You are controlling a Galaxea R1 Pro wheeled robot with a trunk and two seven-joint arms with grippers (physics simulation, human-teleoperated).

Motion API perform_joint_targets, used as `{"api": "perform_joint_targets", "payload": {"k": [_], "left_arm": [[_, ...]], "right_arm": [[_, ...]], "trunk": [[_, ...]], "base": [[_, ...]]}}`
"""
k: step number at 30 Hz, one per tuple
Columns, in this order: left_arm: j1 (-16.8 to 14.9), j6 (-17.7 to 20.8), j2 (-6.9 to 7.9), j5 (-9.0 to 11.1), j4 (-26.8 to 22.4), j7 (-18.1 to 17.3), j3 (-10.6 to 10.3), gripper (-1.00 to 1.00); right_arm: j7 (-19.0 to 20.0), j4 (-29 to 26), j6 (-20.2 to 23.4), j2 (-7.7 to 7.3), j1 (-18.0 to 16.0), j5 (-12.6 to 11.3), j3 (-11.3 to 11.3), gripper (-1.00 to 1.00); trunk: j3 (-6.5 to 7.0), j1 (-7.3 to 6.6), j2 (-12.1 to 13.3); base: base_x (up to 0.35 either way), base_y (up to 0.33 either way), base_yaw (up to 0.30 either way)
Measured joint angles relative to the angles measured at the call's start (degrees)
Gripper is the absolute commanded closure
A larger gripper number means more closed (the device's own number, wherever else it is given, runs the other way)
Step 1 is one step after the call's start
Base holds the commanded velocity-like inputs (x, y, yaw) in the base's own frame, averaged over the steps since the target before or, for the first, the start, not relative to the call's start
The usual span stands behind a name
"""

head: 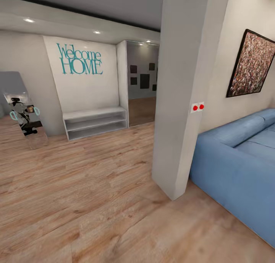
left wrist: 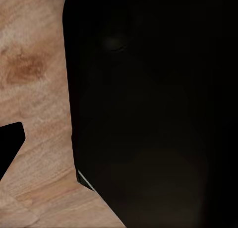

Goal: Put the three can of soda from the living room inside the tash can in the kitchen.

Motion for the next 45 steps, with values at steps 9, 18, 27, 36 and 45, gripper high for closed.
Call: {"api": "perform_joint_targets", "payload": {"k": [9, 18, 27, 36, 45], "left_arm": [[-1.8, -0.4, 1.42, 0.0, -2.3, -0.6, 0.1, -1.00], [-1.8, -0.4, 1.42, 0.0, -2.3, -0.6, 0.1, -1.00], [-1.2, -0.4, 1.02, 0.0, -1.7, -0.6, 0.2, -1.00], [-0.6, -0.8, 0.88, 0.1, -2.5, -0.6, 0.1, -1.00], [-0.5, -1.5, 1.55, 0.3, -22.4, -0.5, 0.2, -1.00]], "right_arm": [[0.4, -1.9, 0.8, 0.24, -0.6, 0.3, 1.3, -1.00], [0.4, -1.9, 0.8, 0.24, -0.6, 0.3, 1.3, -1.00], [0.4, -1.1, 0.3, -0.03, -0.4, 0.5, 1.3, -1.00], [0.2, -1.3, -0.9, 0.03, -0.2, 0.8, 1.8, -1.00], [0.3, -18.8, -5.4, 0.39, -0.2, 0.9, 8.2, -1.00]], "trunk": [[0.00, 0.00, 0.0], [0.01, 0.00, 0.0], [0.01, 0.00, 0.0], [0.01, 0.00, 0.0], [0.02, 0.00, 0.0]], "base": [[0.000, 0.000, 0.000], [0.000, 0.000, 0.000], [0.000, 0.000, 0.000], [0.000, 0.000, 0.000], [0.000, 0.000, 0.000]]}}
